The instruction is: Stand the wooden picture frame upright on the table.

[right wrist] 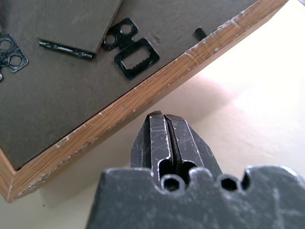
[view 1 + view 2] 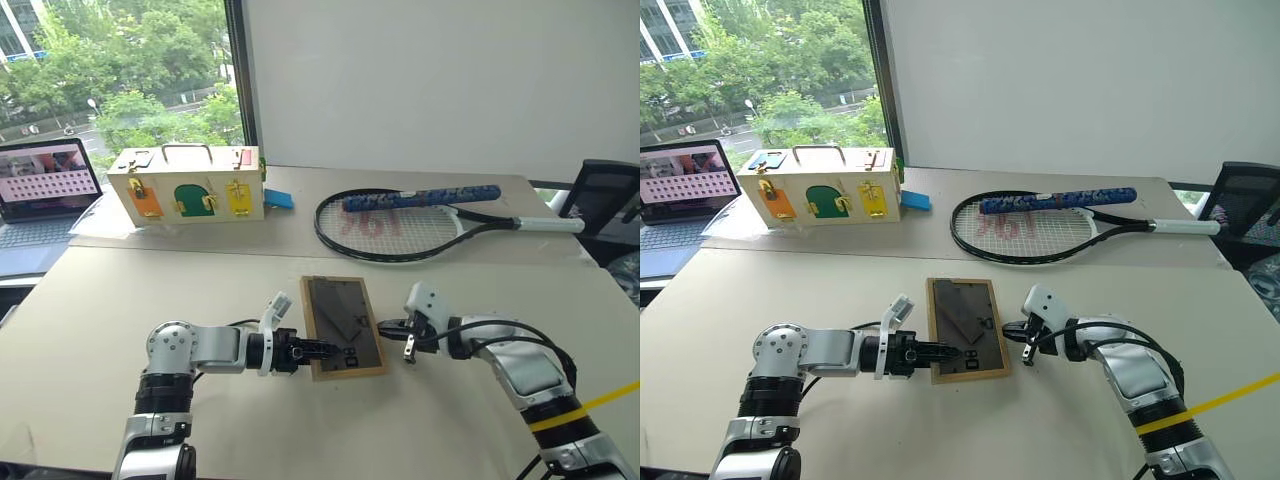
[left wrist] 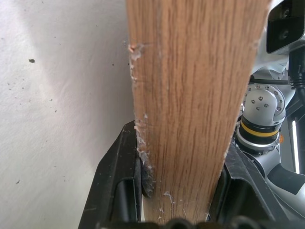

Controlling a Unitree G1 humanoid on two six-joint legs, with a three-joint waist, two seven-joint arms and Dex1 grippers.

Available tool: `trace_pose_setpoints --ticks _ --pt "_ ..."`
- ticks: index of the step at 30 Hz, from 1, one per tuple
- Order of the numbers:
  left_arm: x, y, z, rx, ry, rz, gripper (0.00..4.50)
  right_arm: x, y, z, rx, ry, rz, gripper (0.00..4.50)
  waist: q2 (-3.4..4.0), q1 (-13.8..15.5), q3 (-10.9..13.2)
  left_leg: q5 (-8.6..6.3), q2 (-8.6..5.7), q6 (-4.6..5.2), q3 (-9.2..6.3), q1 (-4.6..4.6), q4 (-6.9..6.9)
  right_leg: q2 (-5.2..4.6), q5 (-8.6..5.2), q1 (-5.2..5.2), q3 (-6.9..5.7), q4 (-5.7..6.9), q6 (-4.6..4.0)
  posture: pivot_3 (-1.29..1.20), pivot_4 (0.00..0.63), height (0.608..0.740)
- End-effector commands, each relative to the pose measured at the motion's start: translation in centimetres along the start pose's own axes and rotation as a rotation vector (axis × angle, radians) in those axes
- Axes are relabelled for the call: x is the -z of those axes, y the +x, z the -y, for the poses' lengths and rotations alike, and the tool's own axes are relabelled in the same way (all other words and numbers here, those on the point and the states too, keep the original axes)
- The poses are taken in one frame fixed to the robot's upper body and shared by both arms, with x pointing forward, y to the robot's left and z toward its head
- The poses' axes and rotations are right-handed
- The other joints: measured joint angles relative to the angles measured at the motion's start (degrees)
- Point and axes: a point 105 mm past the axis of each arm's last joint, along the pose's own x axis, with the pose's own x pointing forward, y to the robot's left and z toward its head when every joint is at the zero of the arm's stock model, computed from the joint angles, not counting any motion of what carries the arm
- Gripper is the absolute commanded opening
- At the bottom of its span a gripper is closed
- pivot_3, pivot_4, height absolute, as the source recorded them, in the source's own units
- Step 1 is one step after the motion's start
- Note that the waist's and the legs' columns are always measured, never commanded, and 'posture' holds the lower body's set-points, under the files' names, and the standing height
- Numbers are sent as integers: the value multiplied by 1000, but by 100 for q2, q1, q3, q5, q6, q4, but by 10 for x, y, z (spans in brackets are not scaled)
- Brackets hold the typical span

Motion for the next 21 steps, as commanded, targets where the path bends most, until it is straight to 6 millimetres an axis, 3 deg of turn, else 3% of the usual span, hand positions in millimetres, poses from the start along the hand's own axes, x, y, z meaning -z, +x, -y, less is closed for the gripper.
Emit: trace_pose_setpoints --ticks 1,5,10,14,21 --pt "-11 -12 16 68 51 32 1158 -35 -40 14 39 67 104 0 2 3 2 0 -1 0 0 -5 0 0 0 -5 0 0 0 0 150 698" --pt "-13 -27 19 45 113 14 1158 -57 -70 4 -25 173 153 0 1 -36 6 0 -1 0 -3 -13 -7 0 1 -12 -1 -1 0 0 150 698" --pt "-17 -26 27 59 169 -36 1158 -95 -69 -19 -168 258 240 0 -1 -78 9 0 -1 0 -4 -13 -4 0 0 -12 -1 -5 -1 0 150 698" --pt "-20 -19 34 77 206 -84 1158 -103 -49 -19 -174 247 229 1067 -2 -79 10 1 -1 0 -5 -17 0 0 2 -14 -1 -7 1 0 150 698" --pt "-20 -14 43 108 260 -139 1158 -99 -20 -21 -231 200 169 3510 1 -62 11 0 -1 2 -6 -66 -7 0 4 -54 -3 -28 3 0 150 698"
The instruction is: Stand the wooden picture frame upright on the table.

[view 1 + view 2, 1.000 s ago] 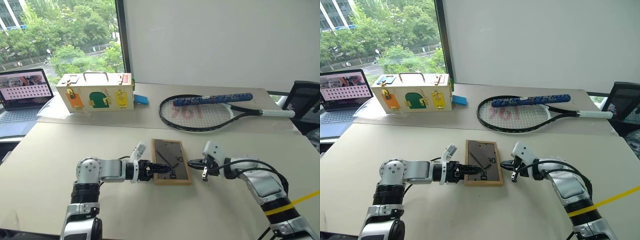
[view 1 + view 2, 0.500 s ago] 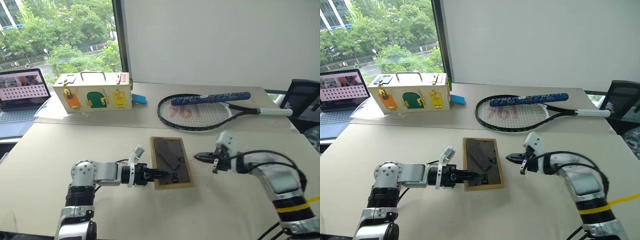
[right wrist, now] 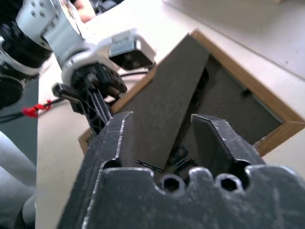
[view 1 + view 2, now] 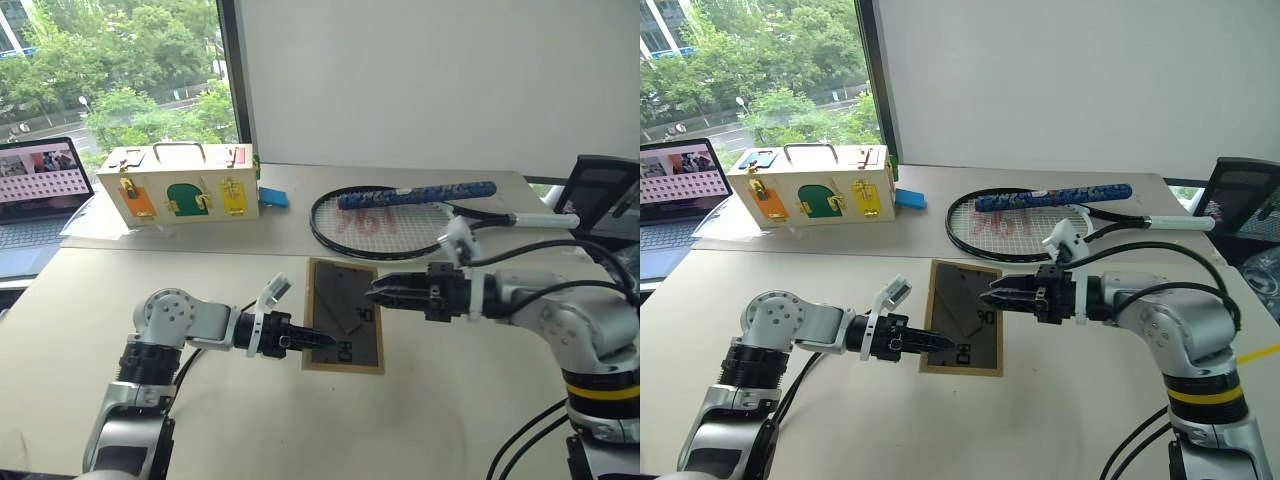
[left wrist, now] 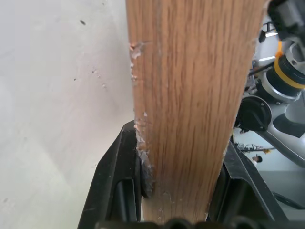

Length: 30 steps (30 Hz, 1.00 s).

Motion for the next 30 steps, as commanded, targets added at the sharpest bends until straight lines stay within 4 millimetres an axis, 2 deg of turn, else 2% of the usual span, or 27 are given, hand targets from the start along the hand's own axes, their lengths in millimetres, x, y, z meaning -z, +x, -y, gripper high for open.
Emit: trace_pose_setpoints --ticks 1,3,6,8,11,18,21,25,27,30 --pt "-8 1 15 49 79 -5 1158 -7 11 -2 -47 -70 0 3870 2 11 2 0 0 0 0 -5 -1 0 0 -5 0 1 0 0 150 698" --pt "-9 2 16 55 88 -9 1158 -3 16 0 -57 -78 -17 4385 4 20 3 0 0 1 -1 -7 -2 1 1 -8 -2 1 -1 0 150 698" --pt "-8 3 17 57 106 -30 1158 -4 23 -5 -119 -90 12 4385 5 20 4 -1 0 2 -4 -7 -3 1 1 -7 -7 1 -1 0 150 698" --pt "-9 3 15 52 102 -28 1158 -6 24 -23 -219 -111 27 4385 7 20 6 0 0 1 -4 -7 -1 0 1 -5 -7 3 -1 0 150 698" --pt "-11 2 12 49 96 -22 1158 -13 18 -41 -296 -144 68 4385 9 31 10 0 0 1 -6 -7 -1 0 1 -4 -10 4 -1 0 150 698" --pt "-14 -2 7 52 80 -18 1158 -16 -7 -49 -273 -227 73 4385 11 41 13 0 0 1 -13 -7 6 0 1 4 -21 3 -1 0 150 698" --pt "-16 -2 7 73 66 -22 1158 -9 -18 -33 -147 -250 33 4385 11 31 13 0 0 1 -15 -7 5 0 1 3 -23 4 -1 0 150 698" --pt "-18 -3 14 119 41 -35 1158 8 -43 13 131 -262 -43 4385 10 22 13 0 0 2 -17 -7 6 0 1 3 -24 4 -1 0 150 698" --pt "-17 -6 16 140 22 -44 1158 16 -64 20 178 -201 -47 4385 10 30 14 0 0 2 -17 -7 9 -1 1 4 -23 4 -1 0 150 698" --pt "-15 -15 9 126 -4 -44 1158 30 -88 19 228 -179 -55 4385 11 57 15 -2 -1 5 -18 -8 4 -1 -1 6 -26 3 -2 0 150 698"
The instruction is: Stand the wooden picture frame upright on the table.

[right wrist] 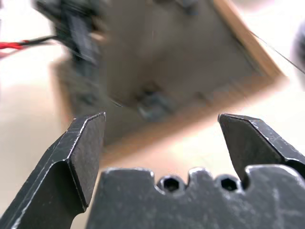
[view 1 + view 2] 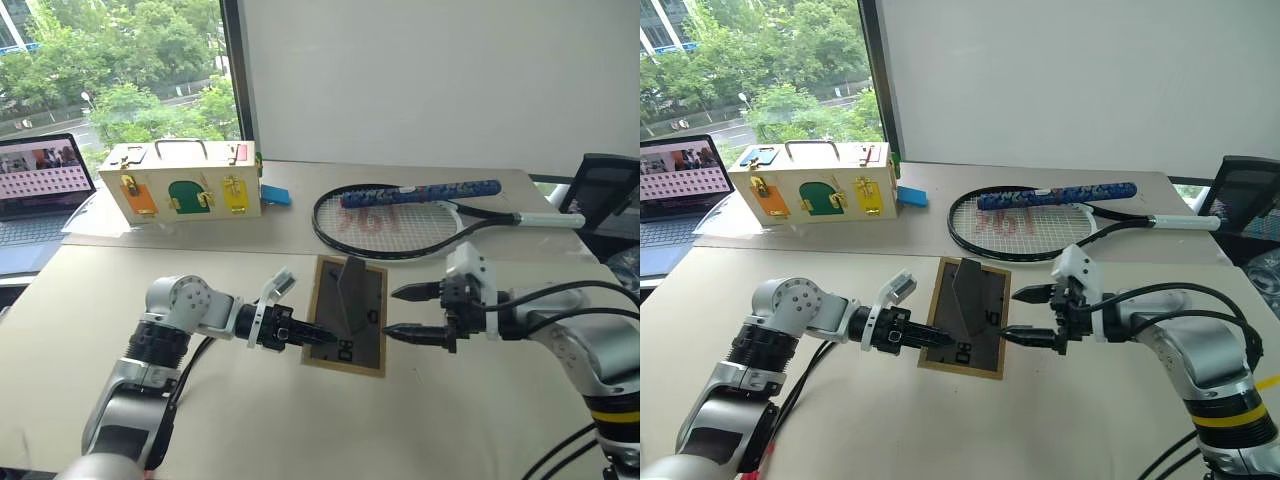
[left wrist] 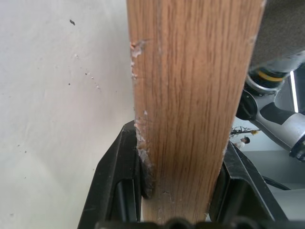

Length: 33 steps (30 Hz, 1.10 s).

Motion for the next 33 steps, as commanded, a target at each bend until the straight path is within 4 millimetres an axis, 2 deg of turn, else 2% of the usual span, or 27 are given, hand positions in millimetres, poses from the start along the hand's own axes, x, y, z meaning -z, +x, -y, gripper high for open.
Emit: trace_pose_setpoints --ticks 1,4,6,9,12,15,19,27,30,33 --pt "-6 -13 9 53 1 21 1158 0 -26 4 93 -87 40 4385 0 -11 0 -1 0 2 0 0 -3 0 0 0 0 -1 0 0 150 698" --pt "-10 -20 11 91 -33 34 1158 4 -22 15 236 -313 54 4385 2 -76 0 -3 0 6 -1 2 1 0 -1 3 -1 0 -1 0 150 698" --pt "-9 -19 8 82 -37 20 1158 4 -12 22 342 -621 11 4385 4 -101 2 -2 0 4 -1 3 8 0 0 2 -1 3 2 0 150 698" --pt "-7 -17 10 98 -27 -4 1158 -1 5 19 394 -1047 -11 4385 10 -99 5 10 -1 -5 -1 3 12 -1 -5 0 -1 1 29 0 150 698" --pt "-8 -14 12 119 -19 -19 1158 -7 23 12 390 -1342 22 4385 24 -96 15 13 0 -6 -1 3 10 0 -2 -2 -1 3 27 0 150 698" --pt "-8 -12 13 123 -14 -34 1158 -9 37 9 385 -1467 67 4385 27 -65 17 13 0 -6 -1 2 5 0 6 -3 -1 4 10 0 150 698" --pt "0 -10 13 116 47 -82 1158 -28 54 7 436 -1626 203 4385 36 -48 23 14 0 -7 -1 2 4 -1 10 -1 -1 4 3 0 150 698" --pt "1 -11 10 116 56 -98 1158 -47 65 -4 441 -1788 358 4385 38 -32 26 15 -1 -8 -2 3 11 -1 9 0 -3 26 1 0 150 698" --pt "0 -12 9 115 58 -98 1158 -48 65 -3 443 -1805 375 3668 38 -39 26 16 -1 -8 -3 3 14 -1 9 -1 -3 34 1 0 150 698" --pt "0 -14 8 112 59 -96 1158 -47 63 -4 440 -1823 389 2599 38 -48 26 18 -1 -9 -3 3 14 -1 9 -1 -3 39 1 0 150 698"
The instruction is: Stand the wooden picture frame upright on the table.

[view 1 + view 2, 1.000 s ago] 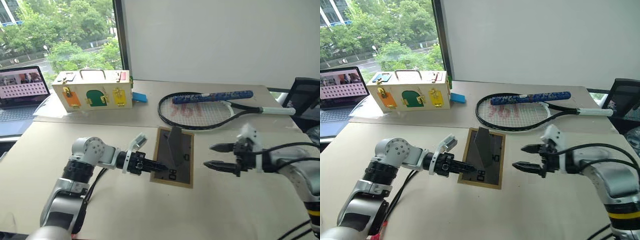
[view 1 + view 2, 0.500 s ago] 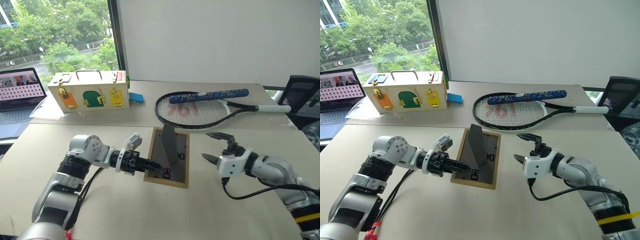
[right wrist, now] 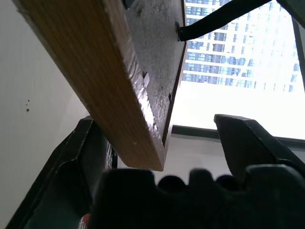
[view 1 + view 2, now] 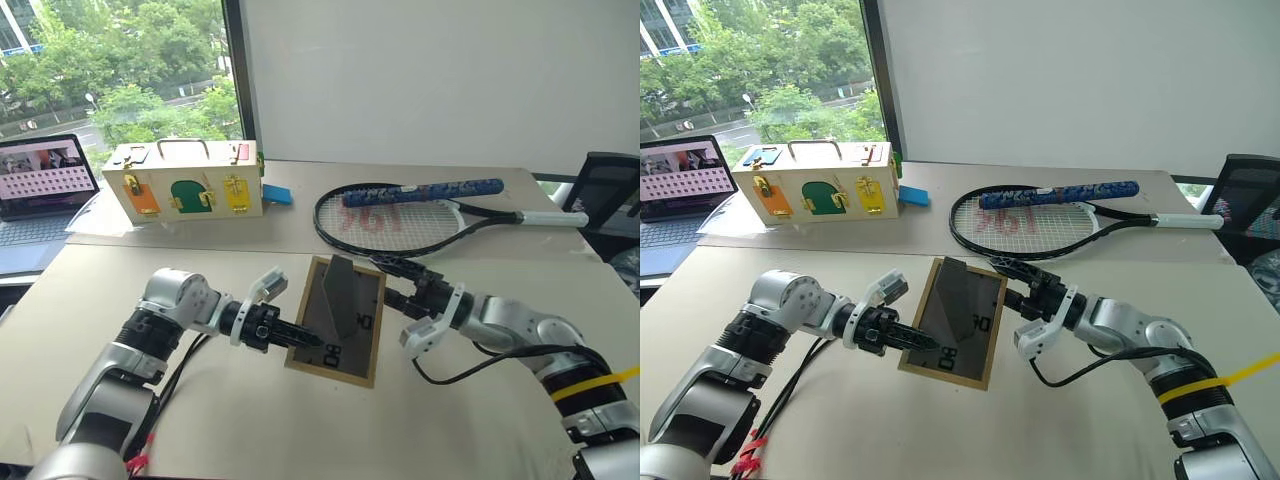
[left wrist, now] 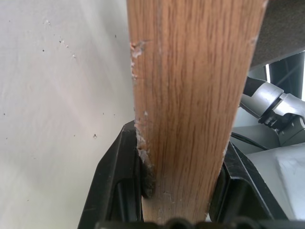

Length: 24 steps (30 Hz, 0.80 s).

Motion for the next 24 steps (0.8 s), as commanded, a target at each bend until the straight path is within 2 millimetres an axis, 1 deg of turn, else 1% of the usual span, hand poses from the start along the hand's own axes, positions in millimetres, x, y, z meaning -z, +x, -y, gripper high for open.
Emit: trace_pose_setpoints --ticks 1,2,3,4,7,10,12,13,14,16,17,19,20,24 --pt "-5 -3 6 10 33 1 1158 -2 1 20 84 -53 48 2363 0 -5 0 0 0 0 0 1 0 0 0 0 0 2 0 0 150 698" --pt "-5 -3 5 9 33 0 1158 -2 1 20 87 -57 51 1933 0 -8 0 0 0 0 -1 1 0 0 0 0 0 2 0 0 150 698" --pt "-5 -4 5 7 40 -2 1158 -3 0 21 97 -65 57 1674 0 -11 0 0 0 0 -1 1 0 0 -1 0 0 4 -1 0 150 698" --pt "-4 -4 5 5 44 -5 1158 -4 0 22 105 -71 61 1554 0 -13 0 0 -1 0 -1 1 0 0 -1 -2 0 8 -2 0 150 698" --pt "-1 -4 -2 -54 132 -38 1158 -5 1 25 127 -82 68 1364 0 -16 0 0 -1 0 -2 3 1 0 -2 -2 0 16 -3 0 150 698" --pt "2 -5 -7 -76 194 -50 1158 -6 1 24 130 -80 69 1345 0 -28 0 0 -1 0 -3 6 2 0 -3 -2 0 24 -5 0 150 698" --pt "3 -7 -6 -68 220 -46 1158 -6 1 24 130 -78 70 1345 0 -32 0 0 -1 0 -3 8 2 0 -4 -2 0 28 -6 0 150 698" --pt "3 -8 -6 -65 224 -45 2165 -6 1 24 131 -78 70 1345 -1 -32 1 0 -1 0 -3 9 3 0 -4 -2 0 29 -6 0 150 698" --pt "2 -9 -7 -74 233 -35 2412 -6 1 24 132 -77 71 1335 -1 -31 1 1 -1 0 -4 9 5 1 -4 -2 -1 30 -6 0 150 698" --pt "0 -14 -6 -83 242 -13 3207 -5 1 25 134 -72 70 1242 -1 -31 1 1 -1 0 -4 9 11 0 -4 0 -1 32 -6 0 150 698" --pt "-1 -18 -5 -84 252 -4 3457 -5 1 26 136 -71 69 1239 -1 -31 1 1 -2 0 -4 9 12 0 -4 0 0 32 -6 0 150 698" --pt "1 -28 3 -60 279 13 4201 -3 2 27 139 -66 66 1233 -1 -38 1 1 -2 0 -5 9 14 0 -5 0 -1 34 -6 0 150 698" --pt "2 -33 6 -58 288 23 4464 -3 1 27 140 -62 65 1230 -1 -53 2 1 -2 0 -5 9 14 1 -5 0 -1 35 -6 0 150 698" --pt "-6 -69 13 -136 346 187 4500 6 0 29 152 -1 26 1220 -1 -148 2 1 -2 1 -10 9 13 1 -7 -2 -3 43 -9 0 150 698"
